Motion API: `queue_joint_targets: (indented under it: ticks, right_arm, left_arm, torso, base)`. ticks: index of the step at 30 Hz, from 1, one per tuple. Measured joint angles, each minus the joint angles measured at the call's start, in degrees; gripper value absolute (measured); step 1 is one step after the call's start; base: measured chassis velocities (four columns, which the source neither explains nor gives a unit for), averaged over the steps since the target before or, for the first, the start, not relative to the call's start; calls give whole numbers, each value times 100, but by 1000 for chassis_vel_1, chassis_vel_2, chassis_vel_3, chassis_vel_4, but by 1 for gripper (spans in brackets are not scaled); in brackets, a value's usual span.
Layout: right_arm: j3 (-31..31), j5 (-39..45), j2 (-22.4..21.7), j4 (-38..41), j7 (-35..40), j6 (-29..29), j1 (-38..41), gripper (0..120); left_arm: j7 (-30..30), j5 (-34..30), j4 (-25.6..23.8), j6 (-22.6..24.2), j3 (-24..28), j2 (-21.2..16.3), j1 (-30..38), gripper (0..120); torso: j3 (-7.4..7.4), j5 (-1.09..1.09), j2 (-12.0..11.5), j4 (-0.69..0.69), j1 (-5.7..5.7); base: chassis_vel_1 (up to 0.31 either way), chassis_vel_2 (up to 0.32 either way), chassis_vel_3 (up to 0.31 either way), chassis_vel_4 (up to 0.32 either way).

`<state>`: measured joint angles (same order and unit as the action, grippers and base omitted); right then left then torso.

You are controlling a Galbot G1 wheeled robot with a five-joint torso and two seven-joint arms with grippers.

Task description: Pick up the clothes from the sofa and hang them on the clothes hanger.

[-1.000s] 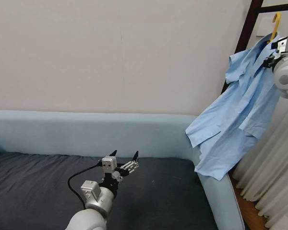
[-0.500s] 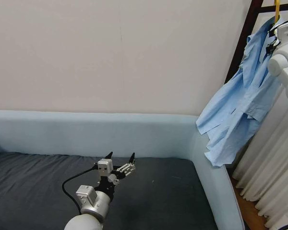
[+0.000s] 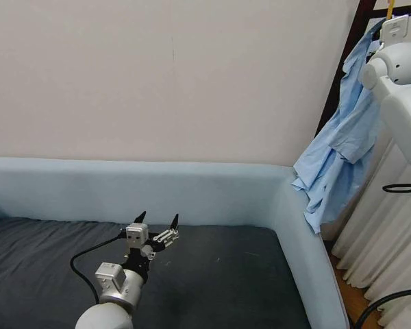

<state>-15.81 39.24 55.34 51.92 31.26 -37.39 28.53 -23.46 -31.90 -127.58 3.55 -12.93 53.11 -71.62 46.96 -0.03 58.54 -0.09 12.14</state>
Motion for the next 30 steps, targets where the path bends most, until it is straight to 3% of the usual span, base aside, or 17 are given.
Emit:
queue_joint_targets:
  ticks: [10,24,30]
  right_arm:
    - [98,106,522,-709,250,-13,355,8]
    - [48,964,748,-1101,694,-284,546,8]
    - [-165,679,804,-1499,244,-265,751,8]
  left_arm:
    - [499,681,161,-515,-555,76,-481,100]
    - [733,1033,100,-912,-895,328,-1075,100]
    - [729,1065,30,-929,-887,384,-1181,100]
  torso:
    - [0,-2,0,4,0]
    - [-1,0,0,2,0]
    - [0,1,0,2,0]
  base:
    - [0,0,0,0]
    - [0,0,0,0]
    - [0,0,0,0]
